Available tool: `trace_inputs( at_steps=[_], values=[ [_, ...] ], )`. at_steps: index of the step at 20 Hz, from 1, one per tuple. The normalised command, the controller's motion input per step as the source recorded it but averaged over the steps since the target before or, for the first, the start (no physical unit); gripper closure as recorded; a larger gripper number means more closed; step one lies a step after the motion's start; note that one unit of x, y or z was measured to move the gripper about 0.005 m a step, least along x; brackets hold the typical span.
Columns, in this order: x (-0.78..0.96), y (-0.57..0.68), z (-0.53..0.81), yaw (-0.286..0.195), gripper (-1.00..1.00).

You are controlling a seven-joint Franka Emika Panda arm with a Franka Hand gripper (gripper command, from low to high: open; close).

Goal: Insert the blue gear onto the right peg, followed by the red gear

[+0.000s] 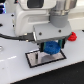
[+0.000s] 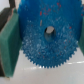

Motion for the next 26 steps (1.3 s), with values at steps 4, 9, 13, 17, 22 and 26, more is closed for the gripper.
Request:
trace_inputs(
  at_steps=[4,9,13,17,22,26],
  values=[
    [0.03,0.09,0.19,0.0,1.0],
    [0.03,0.06,0.2,0.0,1.0],
    [0.09,-0.01,0.03,0.0,1.0],
    [0.19,-0.05,0.0,0.0,1.0],
    [0.18,-0.04,-0.02,0.0,1.0],
    [0.29,-0.03,0.01,0.0,1.0]
  ],
)
